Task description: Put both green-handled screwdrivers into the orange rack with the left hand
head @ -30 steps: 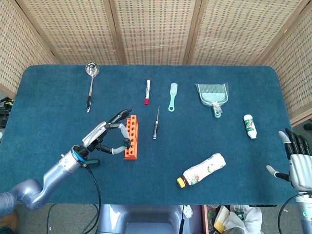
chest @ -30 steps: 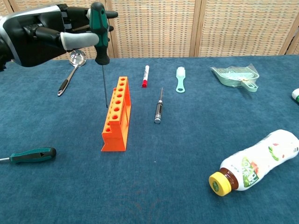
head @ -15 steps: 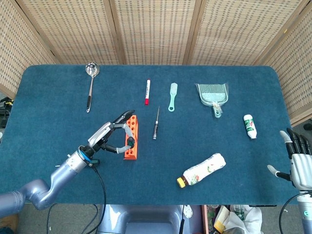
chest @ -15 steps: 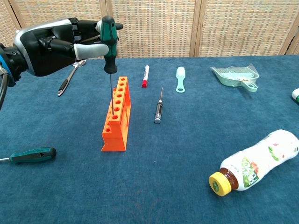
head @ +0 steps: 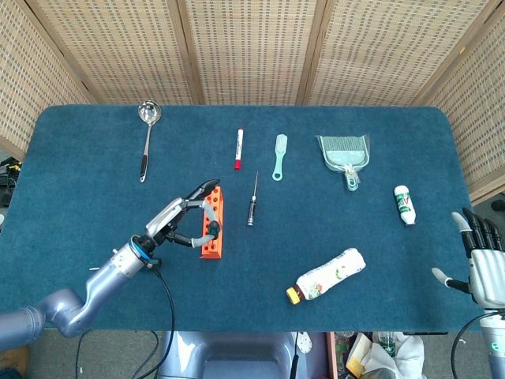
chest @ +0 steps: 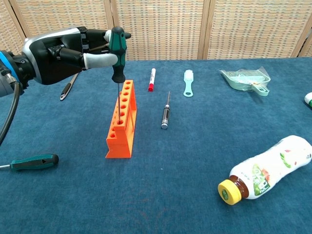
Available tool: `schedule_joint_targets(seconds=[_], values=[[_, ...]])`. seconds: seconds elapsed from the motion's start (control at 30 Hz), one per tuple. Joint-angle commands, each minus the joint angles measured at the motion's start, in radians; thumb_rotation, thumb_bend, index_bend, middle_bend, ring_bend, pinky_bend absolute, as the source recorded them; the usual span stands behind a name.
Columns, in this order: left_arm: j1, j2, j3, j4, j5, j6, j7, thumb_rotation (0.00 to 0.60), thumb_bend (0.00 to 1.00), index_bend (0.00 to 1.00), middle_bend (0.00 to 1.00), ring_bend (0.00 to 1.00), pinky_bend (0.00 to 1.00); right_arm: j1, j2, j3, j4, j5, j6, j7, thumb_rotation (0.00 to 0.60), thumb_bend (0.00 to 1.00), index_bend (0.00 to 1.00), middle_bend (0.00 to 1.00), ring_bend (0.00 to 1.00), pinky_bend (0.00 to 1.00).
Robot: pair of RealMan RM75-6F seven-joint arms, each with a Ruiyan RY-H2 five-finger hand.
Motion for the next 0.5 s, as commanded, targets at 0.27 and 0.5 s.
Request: schedule_joint_targets(seconds=[0.27, 0.5], values=[[-0.002, -0.015, 0.006, 0.011, -0.004, 0.000, 0.009, 0.600, 0.39, 0.63, 0.00, 0.00, 0.00, 0.001, 0.003, 0.002, 0.001, 0.005, -0.004, 0.008, 0.600, 0.00, 0.00, 0.00, 0.00, 0.00], [0.004, -0.049, 0.012, 0.037, -0.025, -0.005, 0.055, 0.600, 0.39, 0.63, 0.00, 0.00, 0.00, 0.000, 0.006, 0.001, 0.000, 0.003, -0.003, 0.017, 0.600, 0.00, 0.00, 0.00, 0.00, 0.00]])
